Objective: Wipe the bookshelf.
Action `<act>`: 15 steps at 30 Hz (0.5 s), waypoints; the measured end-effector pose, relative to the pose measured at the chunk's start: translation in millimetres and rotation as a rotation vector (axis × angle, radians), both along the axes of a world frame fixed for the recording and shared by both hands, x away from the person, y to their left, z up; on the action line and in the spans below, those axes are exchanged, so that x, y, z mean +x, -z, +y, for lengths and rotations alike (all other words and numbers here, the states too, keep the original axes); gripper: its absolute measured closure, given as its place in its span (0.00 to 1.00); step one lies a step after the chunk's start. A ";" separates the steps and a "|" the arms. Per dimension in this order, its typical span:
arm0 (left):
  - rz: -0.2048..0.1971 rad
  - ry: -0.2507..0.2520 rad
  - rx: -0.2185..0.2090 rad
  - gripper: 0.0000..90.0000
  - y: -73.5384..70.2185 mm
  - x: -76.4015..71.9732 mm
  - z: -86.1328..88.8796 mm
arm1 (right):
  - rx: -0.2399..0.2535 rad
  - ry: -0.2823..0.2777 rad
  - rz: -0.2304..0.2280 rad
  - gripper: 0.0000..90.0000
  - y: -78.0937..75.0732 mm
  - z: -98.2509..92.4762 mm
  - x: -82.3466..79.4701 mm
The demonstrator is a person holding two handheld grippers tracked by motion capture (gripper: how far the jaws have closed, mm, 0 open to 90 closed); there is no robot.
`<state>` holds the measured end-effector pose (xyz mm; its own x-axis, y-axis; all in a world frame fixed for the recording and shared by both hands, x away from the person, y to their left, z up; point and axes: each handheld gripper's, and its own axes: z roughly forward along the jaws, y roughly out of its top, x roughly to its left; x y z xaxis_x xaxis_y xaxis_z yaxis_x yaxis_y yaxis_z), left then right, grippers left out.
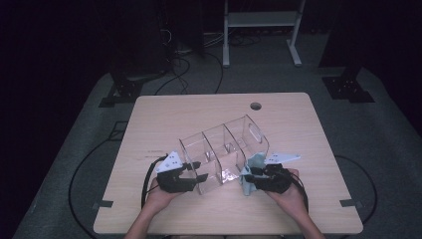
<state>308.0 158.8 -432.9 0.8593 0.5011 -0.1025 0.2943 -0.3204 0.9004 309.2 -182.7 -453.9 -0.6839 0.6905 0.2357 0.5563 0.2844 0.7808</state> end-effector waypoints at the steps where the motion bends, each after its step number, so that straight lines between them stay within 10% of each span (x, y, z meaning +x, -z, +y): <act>1: 0.000 0.000 0.000 0.51 0.0 0.0 -0.1 | 0.013 0.004 0.002 0.59 -1.0 -2.7 2.0; 15: -0.001 -0.001 0.000 0.51 0.2 0.0 -0.3 | -0.055 0.000 0.113 0.91 25.3 6.8 23.5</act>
